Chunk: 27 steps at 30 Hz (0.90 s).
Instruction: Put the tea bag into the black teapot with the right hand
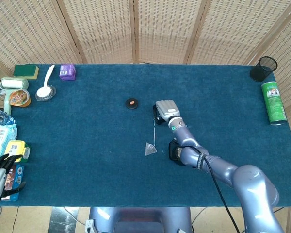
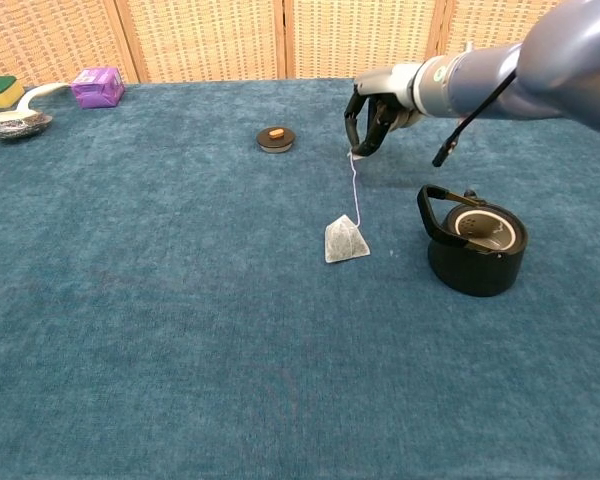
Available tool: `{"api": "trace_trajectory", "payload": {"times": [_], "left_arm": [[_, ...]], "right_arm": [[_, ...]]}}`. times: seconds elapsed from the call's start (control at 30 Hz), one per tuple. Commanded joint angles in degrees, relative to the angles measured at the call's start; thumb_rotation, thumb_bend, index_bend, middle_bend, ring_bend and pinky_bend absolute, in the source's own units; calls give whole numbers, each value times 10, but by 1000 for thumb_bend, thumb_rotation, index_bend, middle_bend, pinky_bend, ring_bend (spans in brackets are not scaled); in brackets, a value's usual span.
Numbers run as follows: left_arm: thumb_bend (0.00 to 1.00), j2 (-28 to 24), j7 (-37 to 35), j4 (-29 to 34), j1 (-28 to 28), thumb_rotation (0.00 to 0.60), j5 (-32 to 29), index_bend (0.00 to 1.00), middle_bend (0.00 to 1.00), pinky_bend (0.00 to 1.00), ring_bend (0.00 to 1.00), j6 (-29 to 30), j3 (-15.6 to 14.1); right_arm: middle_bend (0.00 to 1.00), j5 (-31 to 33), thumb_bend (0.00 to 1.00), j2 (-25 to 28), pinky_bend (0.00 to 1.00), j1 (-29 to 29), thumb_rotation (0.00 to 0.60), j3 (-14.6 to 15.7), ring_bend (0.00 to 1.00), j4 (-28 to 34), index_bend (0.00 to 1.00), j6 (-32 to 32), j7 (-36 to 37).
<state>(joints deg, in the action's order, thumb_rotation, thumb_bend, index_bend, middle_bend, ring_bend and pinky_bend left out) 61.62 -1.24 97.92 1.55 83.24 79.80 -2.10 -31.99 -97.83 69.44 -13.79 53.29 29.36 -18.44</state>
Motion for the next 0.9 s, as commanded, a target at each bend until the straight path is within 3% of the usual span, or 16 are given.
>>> {"api": "trace_trajectory", "payload": {"times": [0.03,0.2,0.43,0.9], "left_arm": [[274,2,-1,0,2,600,5,151,191,137,85,-1,0],[273,6,-3,5,5,600,20,149,191,137,86,2,-3],[274,7,-1,14,4,600,37,143,191,137,85,12,-7],[273,4,7,32,-7,600,56,139,191,137,86,32,-17]], "right_arm": [[1000,-11,477,56,1000,-25,600,-8,1000,81,606,41,10],[1000,-37,476,135,1000,-68,600,-10,1000,212,611,107,24],[1000,-76,477,204,1000,-114,600,-22,1000,327,623,165,54],[1000,-172,479,293,1000,-197,600,-41,1000,455,627,223,143]]}}
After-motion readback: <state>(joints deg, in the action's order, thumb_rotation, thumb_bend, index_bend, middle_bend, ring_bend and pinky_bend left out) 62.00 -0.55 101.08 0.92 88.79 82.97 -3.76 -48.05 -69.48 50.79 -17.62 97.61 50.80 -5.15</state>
